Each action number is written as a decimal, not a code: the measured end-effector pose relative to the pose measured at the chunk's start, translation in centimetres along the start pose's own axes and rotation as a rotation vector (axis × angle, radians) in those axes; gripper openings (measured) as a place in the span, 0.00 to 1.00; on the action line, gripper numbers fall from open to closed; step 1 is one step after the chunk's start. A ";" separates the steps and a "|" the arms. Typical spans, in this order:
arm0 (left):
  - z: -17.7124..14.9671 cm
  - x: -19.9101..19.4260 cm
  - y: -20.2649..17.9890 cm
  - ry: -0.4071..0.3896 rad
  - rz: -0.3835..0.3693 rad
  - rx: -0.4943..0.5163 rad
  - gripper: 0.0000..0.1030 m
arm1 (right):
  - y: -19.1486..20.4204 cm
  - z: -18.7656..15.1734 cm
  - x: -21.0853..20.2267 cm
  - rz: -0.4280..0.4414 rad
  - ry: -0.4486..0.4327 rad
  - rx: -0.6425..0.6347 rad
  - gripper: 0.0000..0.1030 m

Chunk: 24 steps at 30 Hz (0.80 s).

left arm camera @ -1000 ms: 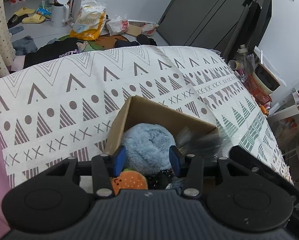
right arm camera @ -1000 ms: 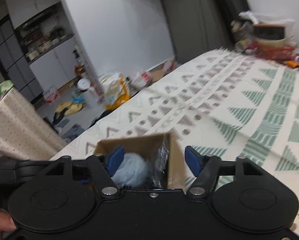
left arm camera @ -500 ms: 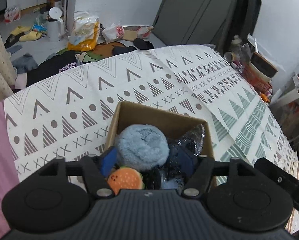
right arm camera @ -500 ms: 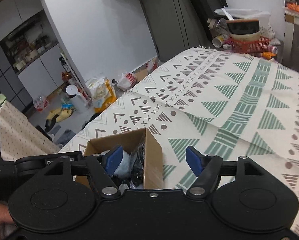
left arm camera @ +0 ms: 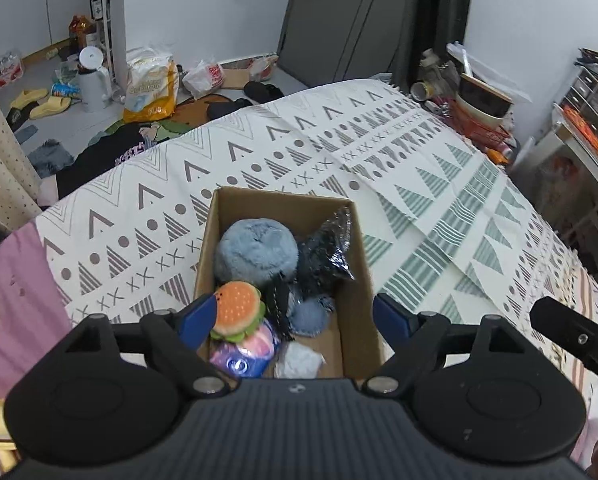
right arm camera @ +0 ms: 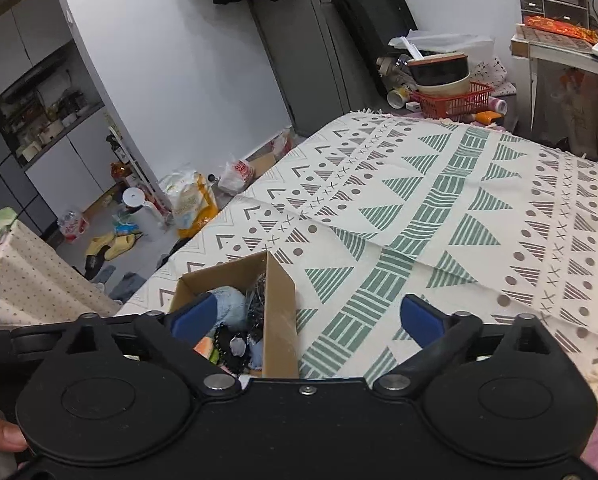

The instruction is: Organize soft objects

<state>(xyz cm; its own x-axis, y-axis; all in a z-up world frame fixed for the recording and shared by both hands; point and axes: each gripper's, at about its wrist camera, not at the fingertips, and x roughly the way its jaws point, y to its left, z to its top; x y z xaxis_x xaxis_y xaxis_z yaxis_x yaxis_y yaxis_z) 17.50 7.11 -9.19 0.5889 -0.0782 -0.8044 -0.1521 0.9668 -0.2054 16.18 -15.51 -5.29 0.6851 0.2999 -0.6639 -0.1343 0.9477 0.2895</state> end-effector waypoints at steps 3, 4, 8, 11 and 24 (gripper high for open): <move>-0.2 -2.2 -0.6 -0.025 0.003 0.014 0.82 | -0.2 0.0 -1.7 0.009 -0.007 0.011 1.00; -0.3 -2.9 -0.9 -0.030 0.002 0.019 0.82 | -0.4 0.0 -2.4 0.014 -0.007 0.017 1.00; -0.9 -5.6 -1.9 -0.063 0.004 0.046 0.82 | -0.6 -0.2 -4.6 0.039 -0.009 0.019 1.00; -1.6 -7.6 -2.8 -0.093 0.011 0.075 0.84 | -0.4 -0.6 -6.6 0.056 -0.025 -0.017 1.00; -6.0 -14.3 -4.4 -0.179 0.007 0.067 0.99 | -2.4 -2.7 -12.9 0.049 -0.039 0.012 1.00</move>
<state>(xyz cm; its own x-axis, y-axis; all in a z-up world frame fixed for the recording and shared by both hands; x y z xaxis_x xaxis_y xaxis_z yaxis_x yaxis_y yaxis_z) 4.96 2.53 -0.11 0.7206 -0.0327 -0.6925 -0.1073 0.9816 -0.1580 5.70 -21.34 0.72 0.7052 0.3414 -0.6214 -0.1603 0.9305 0.3293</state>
